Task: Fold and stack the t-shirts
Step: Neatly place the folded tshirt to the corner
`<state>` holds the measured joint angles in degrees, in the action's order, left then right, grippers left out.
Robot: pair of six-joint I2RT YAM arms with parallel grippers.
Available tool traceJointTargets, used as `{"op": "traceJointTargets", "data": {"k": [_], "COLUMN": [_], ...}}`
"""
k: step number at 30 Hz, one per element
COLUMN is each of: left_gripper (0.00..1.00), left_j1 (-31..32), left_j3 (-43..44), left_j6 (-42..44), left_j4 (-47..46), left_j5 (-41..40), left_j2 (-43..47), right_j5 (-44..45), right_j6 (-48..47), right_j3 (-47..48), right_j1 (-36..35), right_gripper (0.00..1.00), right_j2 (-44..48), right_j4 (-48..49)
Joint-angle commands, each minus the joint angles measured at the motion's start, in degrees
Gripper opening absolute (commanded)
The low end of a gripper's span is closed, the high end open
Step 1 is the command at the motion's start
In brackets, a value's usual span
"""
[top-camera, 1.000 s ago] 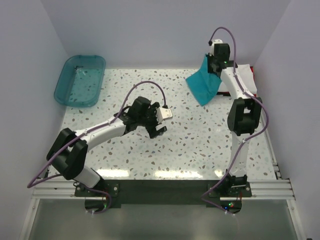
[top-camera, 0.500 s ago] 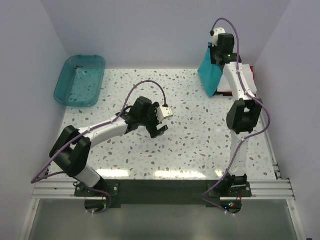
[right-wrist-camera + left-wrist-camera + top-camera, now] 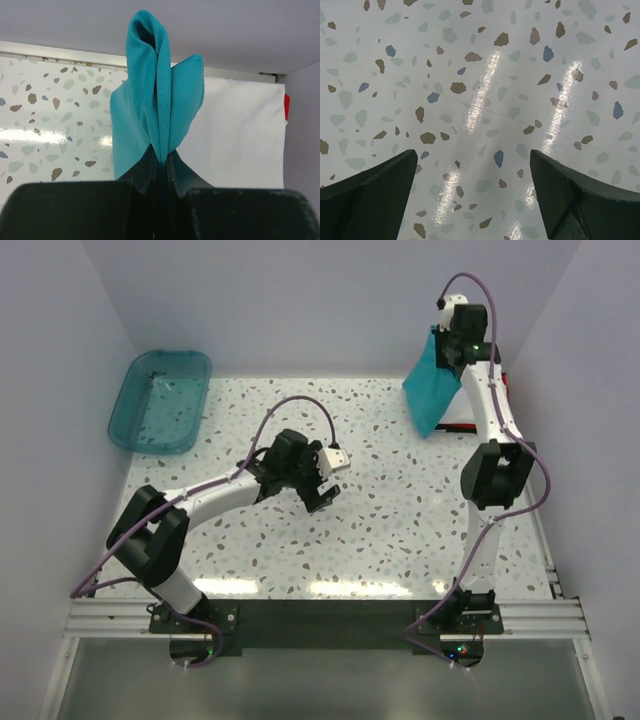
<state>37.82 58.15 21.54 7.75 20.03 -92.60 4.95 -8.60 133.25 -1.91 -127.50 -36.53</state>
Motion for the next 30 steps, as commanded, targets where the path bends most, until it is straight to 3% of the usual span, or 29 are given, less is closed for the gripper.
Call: {"op": "traceJointTargets", "data": {"k": [1,13,30], "left_gripper": [1.0,1.0,1.0], "left_j1": [-0.3,-0.3,-0.4], "left_j3": [2.7,2.8,2.8], "left_j6": [-1.3,-0.3,1.1], "left_j4": [-2.4,-1.8,-0.3], "left_j5": [1.6,2.0,2.4], "left_j2": [-0.9,-1.6,-1.3], "right_j5": [-1.7,-2.3,-4.0], "right_j6": [1.1,1.7,-3.7], "right_j3": [4.2,5.6,2.3], "right_j1": [0.5,1.8,7.4], "right_gripper": [0.0,0.0,0.0], "right_j2": [6.8,6.1,0.8], "right_j4": [0.5,0.1,8.0]}}
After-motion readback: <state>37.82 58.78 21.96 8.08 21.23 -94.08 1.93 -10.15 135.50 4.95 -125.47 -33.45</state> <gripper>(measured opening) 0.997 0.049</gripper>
